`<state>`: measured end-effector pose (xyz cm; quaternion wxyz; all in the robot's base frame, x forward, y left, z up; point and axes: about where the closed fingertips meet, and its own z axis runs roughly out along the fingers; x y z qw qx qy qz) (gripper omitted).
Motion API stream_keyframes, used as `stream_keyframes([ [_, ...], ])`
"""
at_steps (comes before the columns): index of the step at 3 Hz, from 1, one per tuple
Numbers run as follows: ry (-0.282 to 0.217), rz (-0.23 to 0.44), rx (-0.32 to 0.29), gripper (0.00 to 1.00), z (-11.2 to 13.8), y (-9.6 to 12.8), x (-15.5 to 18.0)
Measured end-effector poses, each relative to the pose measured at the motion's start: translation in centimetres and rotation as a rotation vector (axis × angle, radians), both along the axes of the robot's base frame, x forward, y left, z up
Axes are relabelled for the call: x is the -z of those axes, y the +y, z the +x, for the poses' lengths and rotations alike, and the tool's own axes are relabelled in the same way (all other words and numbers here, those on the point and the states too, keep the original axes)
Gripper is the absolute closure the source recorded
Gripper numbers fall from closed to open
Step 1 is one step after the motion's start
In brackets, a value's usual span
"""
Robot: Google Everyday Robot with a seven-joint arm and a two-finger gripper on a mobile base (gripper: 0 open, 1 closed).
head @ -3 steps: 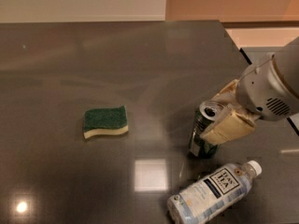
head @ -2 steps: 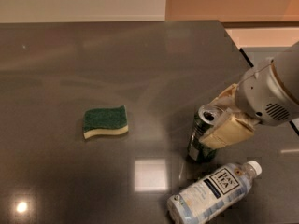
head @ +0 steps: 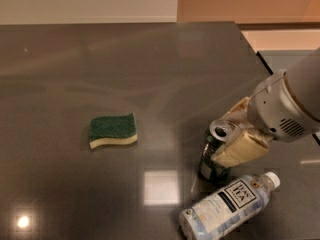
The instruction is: Move green can near blue plastic bottle
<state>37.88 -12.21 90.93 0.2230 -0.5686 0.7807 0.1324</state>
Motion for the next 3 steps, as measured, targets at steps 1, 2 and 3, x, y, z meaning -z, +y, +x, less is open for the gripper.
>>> stream_keyframes([
  [1,0.008,-0.007,-0.006,0.35,-0.22,0.18,0.43],
  [2,0.015,-0.010,-0.008,0.13,-0.28,0.26,0.70],
  [3,0.019,-0.011,-0.007,0.00,-0.12,0.17,0.82],
])
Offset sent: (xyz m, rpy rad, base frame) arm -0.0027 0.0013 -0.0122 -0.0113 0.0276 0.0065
